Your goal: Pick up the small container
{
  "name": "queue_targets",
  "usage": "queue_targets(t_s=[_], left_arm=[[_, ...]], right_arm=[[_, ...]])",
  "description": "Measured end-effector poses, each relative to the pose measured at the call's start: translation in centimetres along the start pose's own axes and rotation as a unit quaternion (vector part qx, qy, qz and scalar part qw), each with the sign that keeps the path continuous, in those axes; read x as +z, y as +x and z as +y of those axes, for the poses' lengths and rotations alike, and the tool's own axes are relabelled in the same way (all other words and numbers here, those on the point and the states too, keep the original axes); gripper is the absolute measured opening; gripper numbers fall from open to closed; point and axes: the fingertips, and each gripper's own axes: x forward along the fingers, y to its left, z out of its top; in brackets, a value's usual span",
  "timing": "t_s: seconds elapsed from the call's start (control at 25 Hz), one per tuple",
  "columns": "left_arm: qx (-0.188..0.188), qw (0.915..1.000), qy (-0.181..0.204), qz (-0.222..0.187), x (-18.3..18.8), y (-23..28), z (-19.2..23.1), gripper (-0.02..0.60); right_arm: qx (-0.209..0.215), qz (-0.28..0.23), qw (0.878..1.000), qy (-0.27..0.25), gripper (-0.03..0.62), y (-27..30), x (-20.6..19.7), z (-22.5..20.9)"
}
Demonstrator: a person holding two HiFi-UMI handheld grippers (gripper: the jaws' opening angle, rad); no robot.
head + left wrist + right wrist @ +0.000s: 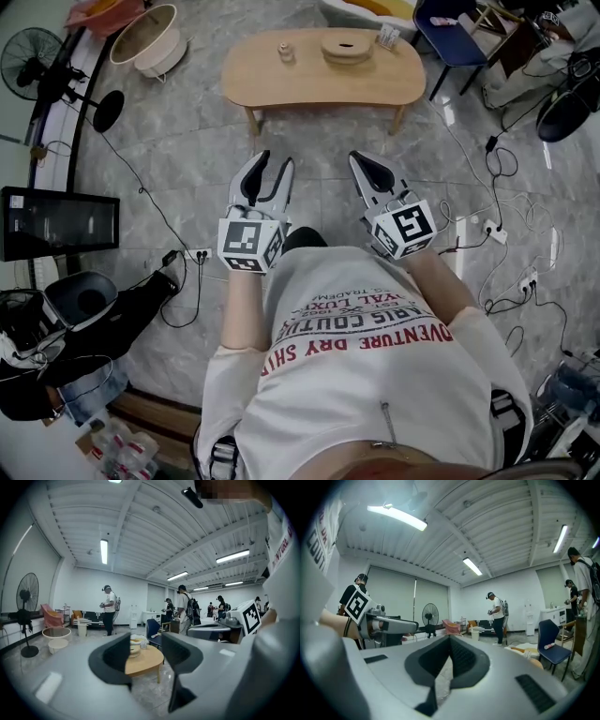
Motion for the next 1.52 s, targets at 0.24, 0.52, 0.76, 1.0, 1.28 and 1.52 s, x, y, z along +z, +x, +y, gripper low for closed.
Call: queue_targets(t_s=[0.24, 0.52, 0.76, 1.0, 1.28, 1.52], left_arm=[[0.008, 1.0, -0.001, 0.003, -1.3, 1.2, 1.7, 0.376], [0.008, 0.9998, -0.012, 0.012, -2.5, 5.0, 6.5, 0.399], [-0.013, 0.9985, -0.037, 0.038, -4.2, 10.3, 13.9, 0.399], [-0.034, 0.9969, -0.053, 0.047, -3.6, 17.3, 23.4, 0.397], [-0.081, 0.9932, -0.035, 0.077, -3.8, 25.2, 30.5, 0.397], [-0.093, 0.9891, -0.018, 0.112, -7.4, 31.7, 33.4, 0.397]], right_arm=[[-0.003, 0.01, 1.0, 0.014, -0.004, 1.3, -1.2, -0.2], [-0.012, 0.022, 1.0, 0.016, -0.005, 6.6, -2.1, -2.6], [-0.032, 0.045, 0.998, 0.013, -0.003, 14.5, -2.7, -5.0], [-0.054, 0.049, 0.997, -0.001, -0.003, 25.2, -1.6, -8.4], [-0.084, 0.057, 0.995, 0.014, -0.003, 35.0, -1.1, -13.2], [-0.103, 0.084, 0.99, 0.042, -0.003, 39.7, -4.1, -18.1]])
